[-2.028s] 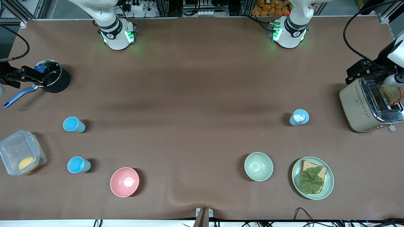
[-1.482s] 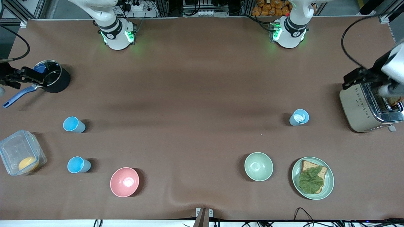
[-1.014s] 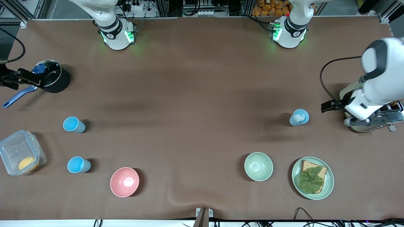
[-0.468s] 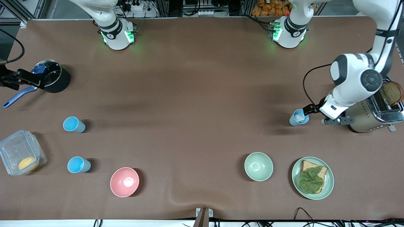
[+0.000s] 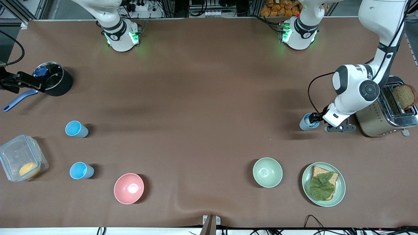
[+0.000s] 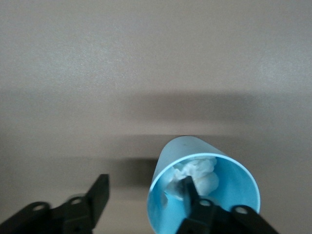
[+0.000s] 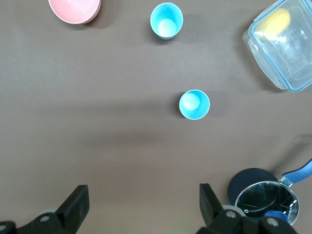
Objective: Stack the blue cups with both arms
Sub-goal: 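Lift the blue cup and carry it toward the table middle, then carry the cup with the left gripper while the right gripper grasps another cup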
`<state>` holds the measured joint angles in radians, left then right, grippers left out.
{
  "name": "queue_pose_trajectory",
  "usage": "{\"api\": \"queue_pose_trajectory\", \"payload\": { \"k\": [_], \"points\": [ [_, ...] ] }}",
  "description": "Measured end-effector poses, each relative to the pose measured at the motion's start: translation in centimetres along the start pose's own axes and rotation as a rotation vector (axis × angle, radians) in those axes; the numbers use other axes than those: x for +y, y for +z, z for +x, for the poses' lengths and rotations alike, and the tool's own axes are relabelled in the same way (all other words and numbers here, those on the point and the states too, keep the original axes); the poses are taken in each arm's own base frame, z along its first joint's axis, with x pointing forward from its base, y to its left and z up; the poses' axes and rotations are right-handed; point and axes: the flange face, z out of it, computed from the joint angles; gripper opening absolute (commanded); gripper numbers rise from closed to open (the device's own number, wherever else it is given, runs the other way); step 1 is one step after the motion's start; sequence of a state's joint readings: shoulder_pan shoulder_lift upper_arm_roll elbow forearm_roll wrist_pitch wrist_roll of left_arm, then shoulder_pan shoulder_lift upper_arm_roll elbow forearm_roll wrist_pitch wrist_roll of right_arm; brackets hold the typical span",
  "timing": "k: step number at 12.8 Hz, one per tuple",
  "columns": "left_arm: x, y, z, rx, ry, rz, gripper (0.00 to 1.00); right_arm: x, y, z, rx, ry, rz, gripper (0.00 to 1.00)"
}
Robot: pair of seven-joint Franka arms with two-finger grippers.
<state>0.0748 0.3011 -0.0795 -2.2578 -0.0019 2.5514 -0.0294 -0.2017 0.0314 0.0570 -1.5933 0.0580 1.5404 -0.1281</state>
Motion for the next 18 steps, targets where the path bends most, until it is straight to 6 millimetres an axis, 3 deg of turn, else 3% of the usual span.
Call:
{"api": "queue_pose_trajectory", "payload": {
  "k": [2, 5, 7, 8, 10, 13, 15, 18],
  "points": [
    [0.5, 0.0, 0.1, 0.001, 0.009, -0.001, 0.0, 1.5, 0.5, 0.0, -0.01, 0.023, 0.003, 1.0],
    [1.9, -0.6, 0.9, 0.02, 0.029, -0.006, 0.0, 8.0, 3.4, -0.1, -0.066, 0.019, 0.031, 1.0],
    [4.8, -1.6, 1.7, 0.044, 0.032, -0.02, 0.0, 12.4, 5.8, 0.0, -0.089, 0.003, 0.056, 1.0],
    [7.1, -2.2, 1.9, 0.05, 0.023, -0.031, 0.0, 13.5, 6.7, 0.6, -0.073, 0.001, 0.052, 1.0],
    [12.6, -3.9, 2.1, 0.027, -0.011, -0.043, 0.0, 14.2, 8.4, 1.8, -0.07, -0.009, 0.038, 1.0],
    [23.3, -7.0, 1.3, 0.005, -0.097, -0.051, 0.0, 14.3, 10.7, 3.3, -0.102, -0.022, 0.029, 1.0],
    [31.2, -6.7, 0.0, -0.016, -0.147, -0.06, 0.0, 15.3, 15.0, 4.6, -0.168, -0.026, 0.027, 1.0],
    [42.1, -4.0, -2.5, -0.039, -0.241, -0.09, 0.0, 16.8, 22.0, 6.9, -0.232, -0.031, 0.03, 1.0]
  ]
}}
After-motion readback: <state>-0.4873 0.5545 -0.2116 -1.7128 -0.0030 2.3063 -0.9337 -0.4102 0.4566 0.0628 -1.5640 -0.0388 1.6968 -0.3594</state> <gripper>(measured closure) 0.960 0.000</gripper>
